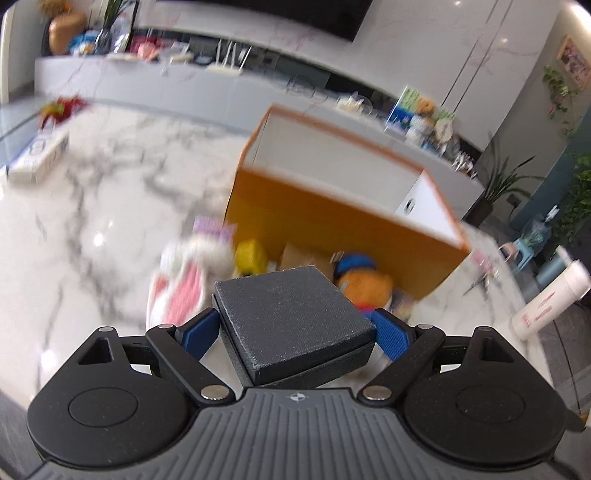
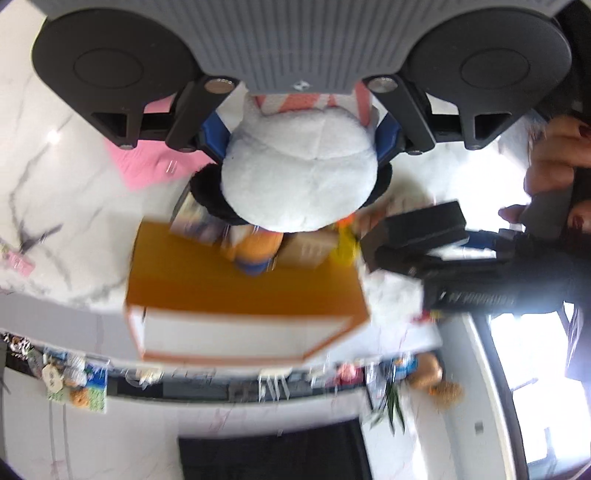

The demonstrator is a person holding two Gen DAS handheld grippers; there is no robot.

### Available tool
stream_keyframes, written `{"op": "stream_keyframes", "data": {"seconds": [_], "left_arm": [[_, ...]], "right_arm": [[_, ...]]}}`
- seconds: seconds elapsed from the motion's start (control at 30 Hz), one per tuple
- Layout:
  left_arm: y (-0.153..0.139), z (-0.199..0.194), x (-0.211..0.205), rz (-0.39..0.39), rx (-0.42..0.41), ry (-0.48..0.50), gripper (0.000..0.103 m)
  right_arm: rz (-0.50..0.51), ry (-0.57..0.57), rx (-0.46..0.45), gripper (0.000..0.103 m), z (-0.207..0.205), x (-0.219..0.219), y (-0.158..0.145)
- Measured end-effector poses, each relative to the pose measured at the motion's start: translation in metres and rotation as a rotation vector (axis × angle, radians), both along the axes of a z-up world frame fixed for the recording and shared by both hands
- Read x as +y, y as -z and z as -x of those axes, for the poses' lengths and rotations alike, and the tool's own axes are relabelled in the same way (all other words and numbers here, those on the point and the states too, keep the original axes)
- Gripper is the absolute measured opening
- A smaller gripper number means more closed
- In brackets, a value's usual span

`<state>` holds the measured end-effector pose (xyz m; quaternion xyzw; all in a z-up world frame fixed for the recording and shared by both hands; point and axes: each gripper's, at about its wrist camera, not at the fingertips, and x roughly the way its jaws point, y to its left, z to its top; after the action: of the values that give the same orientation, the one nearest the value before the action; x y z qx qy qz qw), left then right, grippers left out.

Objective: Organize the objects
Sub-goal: 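Carry both items into the orange box and open both tools to release them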

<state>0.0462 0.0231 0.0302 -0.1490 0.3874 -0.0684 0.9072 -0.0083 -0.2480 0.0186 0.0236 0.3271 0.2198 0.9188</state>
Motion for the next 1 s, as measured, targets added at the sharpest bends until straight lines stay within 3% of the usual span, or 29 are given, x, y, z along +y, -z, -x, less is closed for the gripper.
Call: {"op": "stream_keyframes", "data": {"seconds": [0.07,0.2,0.33,0.47,0.6,0.8,1.0], "left_arm": [[-0.024,-0.015,-0.002,-0.001,-0.023,0.014,0.103],[-0.075,-0.073,-0.015,-0.036,-0.070,0.028,0.103],[-0.096,-0.158,-0.034,-0.058,-0.026,0.045,0.103],[-0.075,-0.233,-0.052,-0.070,0.084,0.061,0.103],[-0.036,-0.276,-0.065,-0.100,0.178,0.061,0.103],[0.020,-0.309,-0.081,-0.175,0.291,0.067,0.103],[0.053,-0.320,-0.089,-0.263,0.335,0.058,0.103]], "right_arm": [[-0.031,0.016,-0.031,0.078,-0.016,-0.008,-0.024],[0.034,0.047,-0.117,0.078,-0.078,-0.009,-0.074],[0.104,0.022,-0.090,0.078,-0.166,0.003,-0.101],[0.199,0.001,-0.006,0.078,-0.241,0.020,-0.085],[0.231,-0.035,0.089,0.078,-0.286,0.032,-0.050],[0.306,-0.116,0.211,0.078,-0.312,0.044,-0.002],[0.356,-0.153,0.339,0.078,-0.335,0.049,0.018]]}}
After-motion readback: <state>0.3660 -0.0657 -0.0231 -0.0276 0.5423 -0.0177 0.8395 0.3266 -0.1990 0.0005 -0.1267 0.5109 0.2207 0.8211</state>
